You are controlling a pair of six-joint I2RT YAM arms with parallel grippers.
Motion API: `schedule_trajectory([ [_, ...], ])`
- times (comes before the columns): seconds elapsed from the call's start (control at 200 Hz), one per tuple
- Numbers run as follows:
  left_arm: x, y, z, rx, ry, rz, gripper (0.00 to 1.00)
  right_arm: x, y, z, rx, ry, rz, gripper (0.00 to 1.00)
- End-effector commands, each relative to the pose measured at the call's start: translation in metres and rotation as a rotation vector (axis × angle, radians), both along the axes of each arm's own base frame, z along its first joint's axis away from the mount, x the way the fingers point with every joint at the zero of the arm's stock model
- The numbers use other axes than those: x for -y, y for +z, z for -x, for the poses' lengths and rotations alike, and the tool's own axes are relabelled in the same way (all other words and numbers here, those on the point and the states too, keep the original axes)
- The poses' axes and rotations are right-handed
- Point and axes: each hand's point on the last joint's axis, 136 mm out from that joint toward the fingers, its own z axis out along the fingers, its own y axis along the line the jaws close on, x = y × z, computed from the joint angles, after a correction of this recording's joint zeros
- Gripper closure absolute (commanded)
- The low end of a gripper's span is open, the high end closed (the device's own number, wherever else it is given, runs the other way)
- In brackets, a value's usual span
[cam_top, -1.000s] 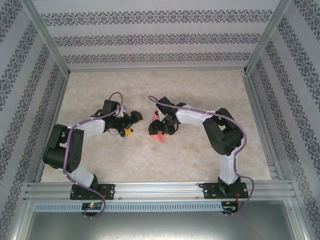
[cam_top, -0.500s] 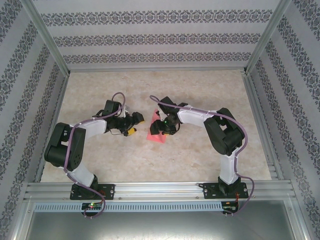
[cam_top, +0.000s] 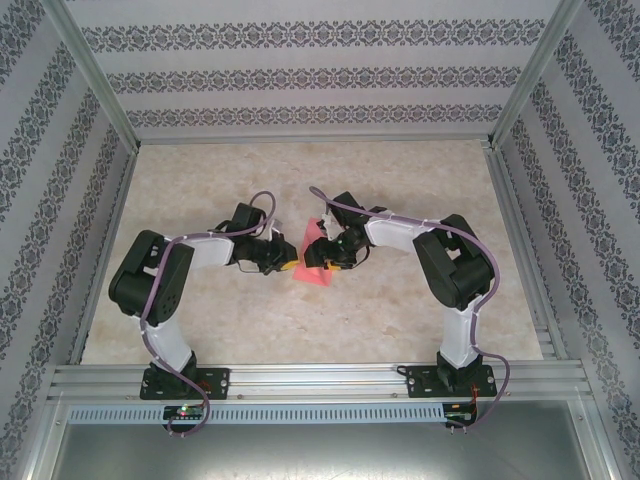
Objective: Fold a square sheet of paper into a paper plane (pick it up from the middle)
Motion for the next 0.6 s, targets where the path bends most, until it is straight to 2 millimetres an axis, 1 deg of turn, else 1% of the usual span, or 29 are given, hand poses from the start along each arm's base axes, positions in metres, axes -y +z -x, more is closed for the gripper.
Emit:
schedule_trajectory([
  [0.0,0.013,0.000,-0.003,0.007,-0.031,0.010,0.93,0.026,-0.035,0.001,-0.002,-0.016,0.112,0.36],
  [0.13,0.014,-0.017,0.002,-0.045,-0.039,-0.020,0.96,0.021,-0.025,-0.003,0.007,-0.023,0.058,0.36],
  [0.25,0.015,-0.028,0.010,-0.089,-0.052,-0.027,0.97,0.011,-0.006,-0.012,0.029,-0.024,-0.051,0.35],
  [0.37,0.015,-0.032,0.013,-0.104,-0.061,-0.037,0.98,-0.002,0.020,-0.021,0.054,-0.030,-0.178,0.31],
  [0.46,0.014,-0.035,0.014,-0.111,-0.064,-0.044,0.97,-0.006,0.036,-0.030,0.073,-0.046,-0.236,0.26],
  [0.535,0.014,-0.036,0.014,-0.114,-0.063,-0.047,0.97,-0.005,0.043,-0.035,0.075,-0.065,-0.265,0.23],
  [0.595,0.014,-0.037,0.014,-0.112,-0.064,-0.049,0.97,-0.001,0.044,-0.039,0.070,-0.087,-0.268,0.23],
])
